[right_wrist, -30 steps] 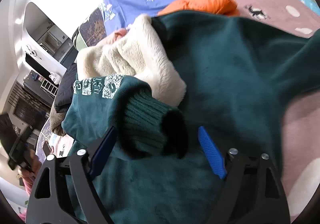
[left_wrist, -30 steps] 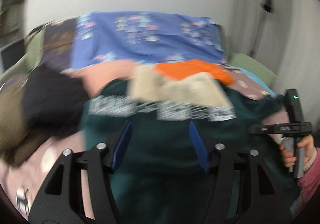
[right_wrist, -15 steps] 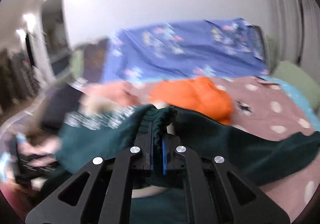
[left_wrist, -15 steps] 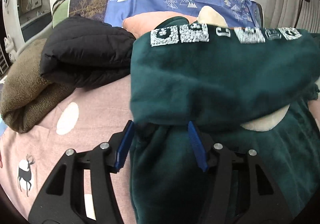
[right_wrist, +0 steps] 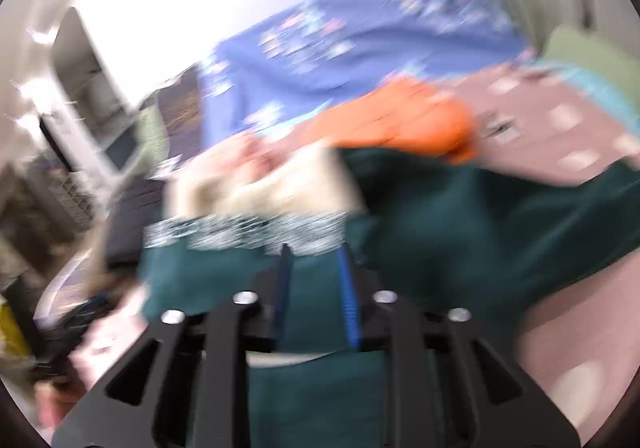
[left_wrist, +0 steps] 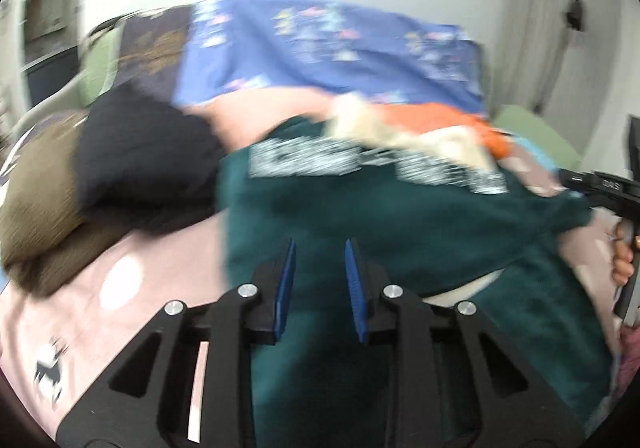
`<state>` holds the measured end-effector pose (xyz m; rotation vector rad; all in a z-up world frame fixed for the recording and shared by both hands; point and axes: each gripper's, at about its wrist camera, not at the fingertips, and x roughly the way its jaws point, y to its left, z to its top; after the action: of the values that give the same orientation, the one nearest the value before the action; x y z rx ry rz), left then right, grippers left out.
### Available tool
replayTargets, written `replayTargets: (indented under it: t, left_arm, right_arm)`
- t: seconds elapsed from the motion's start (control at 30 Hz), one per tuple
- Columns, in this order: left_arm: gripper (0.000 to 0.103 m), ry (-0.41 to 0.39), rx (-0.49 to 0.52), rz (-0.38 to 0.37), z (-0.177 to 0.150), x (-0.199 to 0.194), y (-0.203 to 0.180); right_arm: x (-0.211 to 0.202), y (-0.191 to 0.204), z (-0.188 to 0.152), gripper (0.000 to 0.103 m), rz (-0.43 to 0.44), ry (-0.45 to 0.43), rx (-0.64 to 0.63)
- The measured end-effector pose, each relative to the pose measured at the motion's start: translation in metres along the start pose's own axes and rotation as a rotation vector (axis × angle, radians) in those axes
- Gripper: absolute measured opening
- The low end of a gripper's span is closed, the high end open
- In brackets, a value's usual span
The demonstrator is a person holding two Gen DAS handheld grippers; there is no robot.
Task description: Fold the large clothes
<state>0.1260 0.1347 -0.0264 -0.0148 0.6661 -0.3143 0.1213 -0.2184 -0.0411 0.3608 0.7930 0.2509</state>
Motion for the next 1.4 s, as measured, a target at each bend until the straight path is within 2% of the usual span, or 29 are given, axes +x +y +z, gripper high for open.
replayTargets:
  t: [0.07,0.1,0.13,0.17,0.2,0.3,0.37,0.43,0.5,0.53,0.57,0.6,0.63,0.67,0.7,0.73,0.77,0.9,0.93,1.0,1.03,1.1,1.13,1.17,1.2,1.23,1.3,1.33,1.4]
  left_arm:
    - [0.037,-0.004,0.059,-0.030,0.007,0.015,-0.032]
    - [0.038,0.003,0.086,-0.037,0.007,0.024,-0.044]
    - [0.038,0.027,0.110,-0.039,0.006,0.038,-0.056]
    - [0.038,0.049,0.121,-0.037,0.004,0.050,-0.062]
    - [0.038,0.084,0.137,-0.030,-0.001,0.067,-0.068]
    - [0.043,0.164,0.157,0.024,-0.029,0.109,-0.066]
    - [0.044,0.121,0.141,0.007,-0.042,0.115,-0.060]
    - [0.048,0.126,0.127,0.000,-0.037,0.113,-0.058]
    - [0.060,0.125,0.130,0.052,-0.037,0.117,-0.060]
    - [0.076,0.125,0.131,0.085,-0.038,0.119,-0.061]
    - [0.096,0.126,0.118,0.175,-0.036,0.119,-0.059]
    - [0.096,0.135,0.102,0.210,-0.034,0.119,-0.057]
    - [0.089,0.152,0.083,0.198,-0.031,0.118,-0.055]
    - [0.052,0.151,0.043,0.155,-0.025,0.112,-0.054]
    - [0.035,0.150,0.017,0.115,-0.018,0.106,-0.054]
    - [0.021,0.147,0.000,0.067,-0.008,0.100,-0.057]
    - [0.016,0.127,-0.004,0.031,-0.001,0.094,-0.061]
    - [0.016,0.054,0.061,-0.023,0.018,0.086,-0.092]
    - [0.016,0.066,0.077,-0.048,0.016,0.090,-0.100]
    - [0.019,0.158,0.092,-0.072,0.002,0.122,-0.113]
    - [0.021,0.187,0.114,-0.037,-0.007,0.142,-0.120]
    - [0.021,0.103,0.200,0.025,-0.025,0.148,-0.131]
    - [0.020,0.092,0.226,0.048,-0.026,0.147,-0.138]
    - [0.021,0.104,0.235,0.058,-0.023,0.146,-0.141]
    - [0.021,0.111,0.234,0.056,-0.022,0.146,-0.142]
    - [0.021,0.105,0.226,0.043,-0.023,0.147,-0.140]
    - [0.021,0.098,0.210,0.022,-0.021,0.146,-0.137]
    - [0.021,0.099,0.205,0.016,-0.021,0.147,-0.137]
    - [0.021,0.095,0.204,0.013,-0.020,0.146,-0.135]
  right_arm:
    - [0.024,0.008,-0.009,0.029,-0.045,0.036,-0.030]
    - [0.038,0.006,-0.014,0.029,-0.082,0.053,-0.030]
    - [0.055,0.000,-0.018,0.029,-0.127,0.082,-0.020]
    - [0.075,-0.010,-0.022,0.023,-0.163,0.123,-0.020]
    - [0.088,-0.018,-0.025,0.022,-0.166,0.143,-0.029]
    - [0.103,-0.022,-0.035,0.021,-0.161,0.115,-0.119]
    - [0.102,-0.011,-0.039,0.022,-0.209,0.095,-0.177]
    - [0.107,-0.010,-0.038,0.024,-0.235,0.081,-0.203]
    - [0.108,-0.010,-0.040,0.024,-0.244,0.076,-0.207]
    - [0.108,-0.011,-0.040,0.025,-0.240,0.075,-0.199]
    - [0.109,-0.013,-0.039,0.025,-0.234,0.078,-0.190]
    - [0.109,-0.016,-0.038,0.025,-0.226,0.082,-0.185]
    - [0.107,-0.017,-0.037,0.025,-0.217,0.085,-0.178]
    - [0.106,-0.017,-0.041,0.025,-0.205,0.087,-0.164]
    - [0.103,-0.019,-0.045,0.025,-0.197,0.088,-0.153]
    - [0.101,-0.020,-0.046,0.025,-0.182,0.087,-0.134]
    - [0.098,-0.021,-0.047,0.025,-0.168,0.086,-0.116]
    - [0.092,-0.023,-0.046,0.025,-0.127,0.102,-0.098]
    - [0.089,-0.024,-0.045,0.025,-0.114,0.111,-0.086]
    - [0.078,-0.029,-0.042,0.025,-0.073,0.141,-0.030]
    - [0.069,-0.036,-0.040,0.025,-0.039,0.163,0.016]
    - [0.047,-0.049,-0.038,0.028,0.001,0.160,0.077]
    - [0.026,-0.061,-0.034,0.031,0.018,0.127,0.090]
    - [0.011,-0.070,-0.029,0.042,-0.025,0.087,0.083]
    - [-0.004,-0.079,-0.024,0.047,-0.079,0.044,0.075]
    - [-0.029,-0.099,-0.015,0.054,-0.173,-0.036,0.072]
    - [-0.057,-0.133,-0.003,0.059,-0.270,-0.099,0.116]
    - [-0.074,-0.165,0.006,0.063,-0.330,-0.130,0.196]
    - [-0.096,-0.219,0.012,0.069,-0.387,-0.163,0.368]
